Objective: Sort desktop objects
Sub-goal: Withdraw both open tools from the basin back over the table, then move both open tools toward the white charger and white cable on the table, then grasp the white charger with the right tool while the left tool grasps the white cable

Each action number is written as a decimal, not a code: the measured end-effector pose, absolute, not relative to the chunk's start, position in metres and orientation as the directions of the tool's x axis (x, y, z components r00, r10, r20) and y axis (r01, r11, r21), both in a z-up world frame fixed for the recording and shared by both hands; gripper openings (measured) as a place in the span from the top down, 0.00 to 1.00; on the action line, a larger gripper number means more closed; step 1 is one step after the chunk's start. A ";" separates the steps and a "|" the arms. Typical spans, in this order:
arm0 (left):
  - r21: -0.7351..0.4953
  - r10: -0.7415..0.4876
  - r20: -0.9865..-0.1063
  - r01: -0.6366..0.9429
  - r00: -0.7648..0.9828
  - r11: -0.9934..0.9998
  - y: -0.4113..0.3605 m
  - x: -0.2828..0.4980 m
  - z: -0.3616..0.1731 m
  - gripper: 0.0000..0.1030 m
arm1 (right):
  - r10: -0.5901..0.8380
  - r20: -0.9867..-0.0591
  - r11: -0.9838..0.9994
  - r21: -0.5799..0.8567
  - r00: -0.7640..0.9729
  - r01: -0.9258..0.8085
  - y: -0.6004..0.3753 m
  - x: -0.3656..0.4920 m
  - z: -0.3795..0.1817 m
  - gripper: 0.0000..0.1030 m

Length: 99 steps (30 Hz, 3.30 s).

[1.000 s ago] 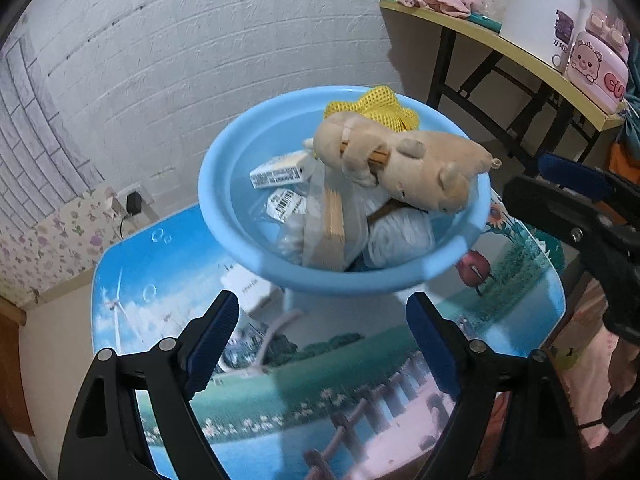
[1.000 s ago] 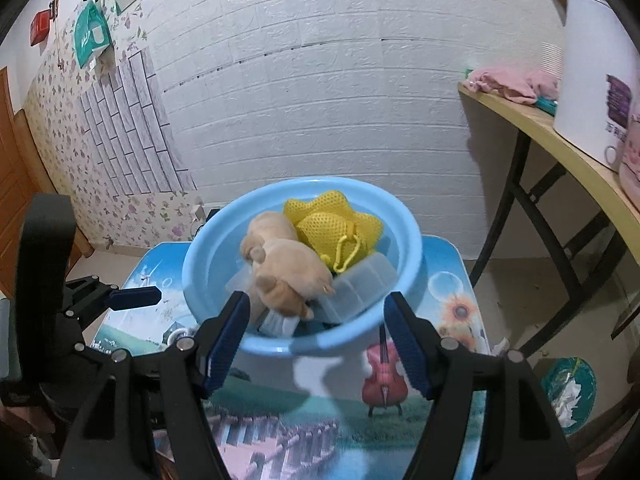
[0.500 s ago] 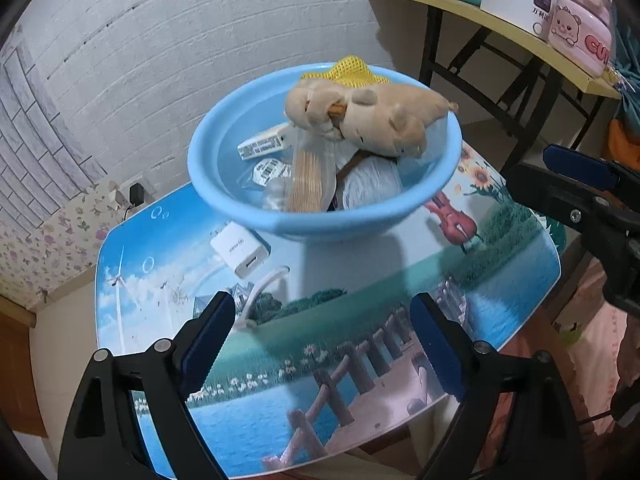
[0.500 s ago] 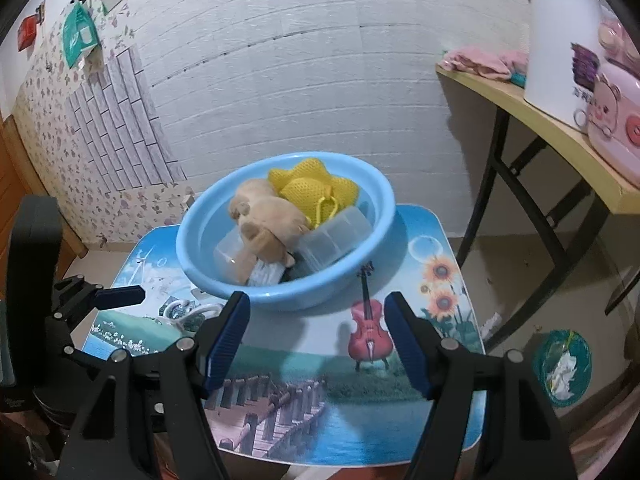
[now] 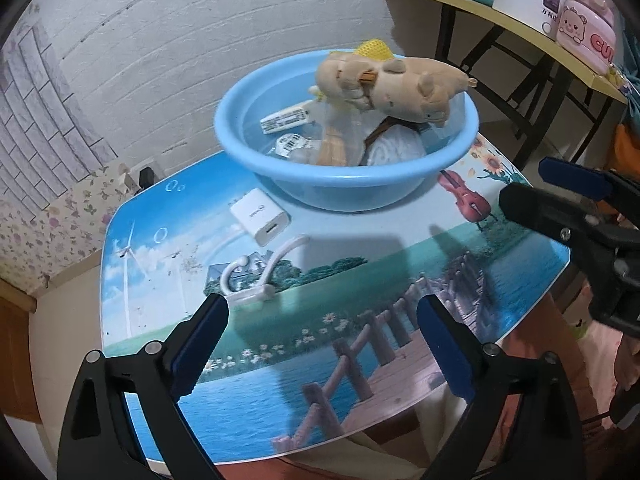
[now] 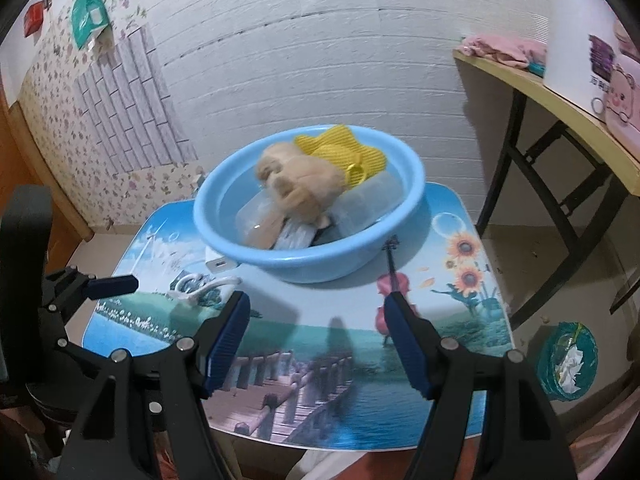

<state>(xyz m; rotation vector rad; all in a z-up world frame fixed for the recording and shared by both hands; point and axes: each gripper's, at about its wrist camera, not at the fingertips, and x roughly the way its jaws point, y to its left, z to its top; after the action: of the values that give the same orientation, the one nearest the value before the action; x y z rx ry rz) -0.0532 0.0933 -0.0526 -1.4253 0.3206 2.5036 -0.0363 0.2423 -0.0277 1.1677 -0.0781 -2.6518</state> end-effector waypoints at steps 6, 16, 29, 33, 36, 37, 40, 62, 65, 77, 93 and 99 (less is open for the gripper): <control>0.049 0.115 -0.860 -0.304 -0.498 -0.952 0.073 -0.056 -0.058 0.04 | -0.231 -0.708 -0.971 0.122 -0.668 0.207 0.230 -0.036 -0.026 0.33; -0.021 0.150 -0.857 -0.257 -0.493 -0.966 0.028 -0.065 -0.077 0.04 | -0.231 -0.747 -0.973 0.167 -0.624 0.160 0.208 -0.048 -0.051 0.33; -0.011 0.143 -0.846 -0.251 -0.514 -0.968 -0.029 -0.070 -0.086 0.04 | -0.244 -0.787 -0.969 0.171 -0.567 0.179 0.182 -0.059 -0.090 0.33; -0.041 0.167 -0.848 -0.252 -0.503 -0.967 -0.038 -0.080 -0.093 0.04 | -0.259 -0.783 -0.966 0.195 -0.566 0.172 0.177 -0.068 -0.091 0.33; -0.047 0.189 -0.849 -0.286 -0.494 -0.957 -0.032 -0.087 -0.098 0.04 | -0.258 -0.787 -0.965 0.178 -0.560 0.194 0.168 -0.071 -0.093 0.33; -0.049 0.197 -0.849 -0.297 -0.491 -0.954 -0.029 -0.089 -0.099 0.04 | -0.254 -0.791 -0.965 0.173 -0.557 0.194 0.166 -0.072 -0.094 0.33; -0.047 0.218 -0.847 -0.340 -0.484 -0.939 -0.015 -0.094 -0.103 0.04 | -0.252 -0.805 -0.966 0.180 -0.538 0.184 0.166 -0.076 -0.099 0.33; -0.123 0.287 -0.848 -0.362 -0.446 -0.924 0.005 -0.112 -0.130 0.48 | -0.249 -0.815 -0.967 0.183 -0.523 0.175 0.165 -0.085 -0.103 0.33; -0.119 0.281 -0.846 -0.352 -0.453 -0.928 0.000 -0.113 -0.129 0.48 | -0.257 -0.813 -0.964 0.180 -0.522 0.195 0.160 -0.084 -0.103 0.33; -0.140 0.268 -0.841 -0.289 -0.471 -0.947 -0.044 -0.107 -0.128 0.48 | -0.296 -0.817 -0.949 0.190 -0.496 0.252 0.128 -0.095 -0.107 0.33; -0.170 0.245 -0.824 -0.188 -0.512 -0.967 -0.094 -0.109 -0.131 0.47 | -0.177 -0.818 -0.979 0.087 -0.547 0.187 0.077 -0.129 -0.114 0.33; -0.178 0.250 -0.817 -0.186 -0.520 -0.966 -0.101 -0.112 -0.132 0.47 | -0.162 -0.838 -0.985 0.104 -0.520 0.139 0.069 -0.149 -0.120 0.33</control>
<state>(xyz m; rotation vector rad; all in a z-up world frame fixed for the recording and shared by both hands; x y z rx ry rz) -0.1122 -0.1006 -0.1320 -1.3798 -0.0996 2.5382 -0.1492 0.0693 -0.1201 1.4364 -0.0349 -2.5980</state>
